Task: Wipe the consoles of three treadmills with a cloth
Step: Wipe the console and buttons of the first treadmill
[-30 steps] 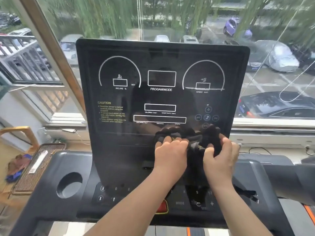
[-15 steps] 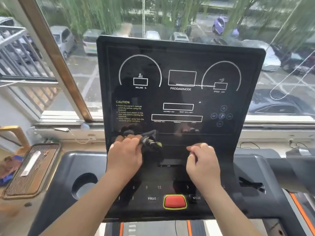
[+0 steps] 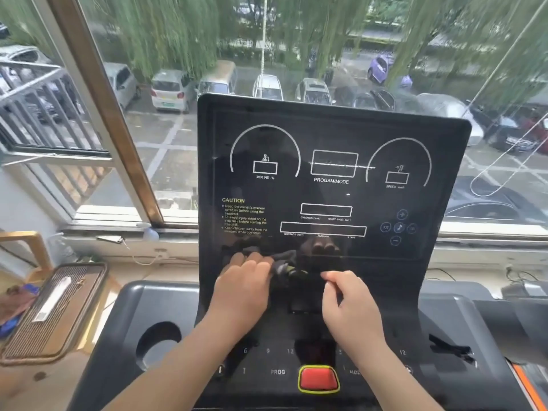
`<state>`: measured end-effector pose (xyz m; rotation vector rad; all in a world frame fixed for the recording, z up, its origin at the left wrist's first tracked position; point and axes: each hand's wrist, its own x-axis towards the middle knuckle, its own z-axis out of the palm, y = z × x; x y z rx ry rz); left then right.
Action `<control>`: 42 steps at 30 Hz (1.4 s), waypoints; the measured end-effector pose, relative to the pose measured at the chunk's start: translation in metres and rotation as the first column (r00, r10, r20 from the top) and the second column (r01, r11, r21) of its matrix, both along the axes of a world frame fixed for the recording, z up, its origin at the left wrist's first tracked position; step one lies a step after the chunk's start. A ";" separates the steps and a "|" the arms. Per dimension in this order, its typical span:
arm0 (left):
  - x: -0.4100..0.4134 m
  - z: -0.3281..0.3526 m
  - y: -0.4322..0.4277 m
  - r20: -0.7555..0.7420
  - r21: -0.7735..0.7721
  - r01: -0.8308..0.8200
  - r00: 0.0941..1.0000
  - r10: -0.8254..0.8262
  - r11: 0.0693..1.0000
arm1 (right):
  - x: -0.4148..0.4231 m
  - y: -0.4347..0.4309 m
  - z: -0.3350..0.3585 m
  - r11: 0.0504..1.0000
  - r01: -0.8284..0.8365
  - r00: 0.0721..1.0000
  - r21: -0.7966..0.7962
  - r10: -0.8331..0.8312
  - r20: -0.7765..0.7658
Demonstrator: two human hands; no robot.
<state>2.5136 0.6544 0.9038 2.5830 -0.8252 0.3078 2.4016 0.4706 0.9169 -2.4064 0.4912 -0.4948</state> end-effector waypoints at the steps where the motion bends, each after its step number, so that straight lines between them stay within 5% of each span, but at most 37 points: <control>1: 0.006 -0.004 0.015 0.033 -0.060 -0.053 0.998 0.055 0.997 | 0.003 0.000 0.002 1.000 -0.004 1.000 0.018 0.004 -0.013; 7: 0.027 0.026 0.034 0.102 -0.475 -0.226 0.946 0.308 0.850 | 0.017 0.003 0.014 0.994 -0.057 0.998 0.089 0.060 -0.029; 13: 0.018 0.023 -0.040 0.105 -0.394 -0.298 0.925 0.365 0.870 | 0.018 -0.013 0.019 0.968 0.026 0.999 0.248 -0.033 0.025; 18: -0.015 0.018 -0.128 0.185 -0.034 0.089 0.979 -0.082 0.995 | 0.005 -0.039 0.022 0.957 0.165 0.986 0.237 -0.167 -0.013; 23: -0.006 0.007 -0.107 0.244 0.019 0.215 0.946 -0.213 0.976 | 0.001 -0.051 0.025 0.948 0.193 0.981 0.254 -0.185 -0.055; 32: 0.032 -0.006 0.038 0.320 -0.056 -0.024 0.947 0.041 0.998 | 0.006 -0.022 0.030 0.928 -0.038 0.996 0.370 0.067 -0.066; 36: 0.005 0.005 -0.022 0.132 -0.170 -0.235 0.957 0.258 0.957 | 0.004 -0.018 0.029 0.916 -0.018 0.998 0.401 0.043 -0.052; 40: -0.024 0.018 -0.089 -0.010 0.053 0.032 0.999 -0.032 0.998 | 0.004 -0.014 0.029 0.922 0.046 0.999 0.384 -0.045 -0.012; 42: -0.025 0.026 -0.092 -0.128 0.007 0.021 0.992 -0.020 1.000 | 0.000 -0.013 0.034 0.916 0.065 0.995 0.396 -0.092 0.049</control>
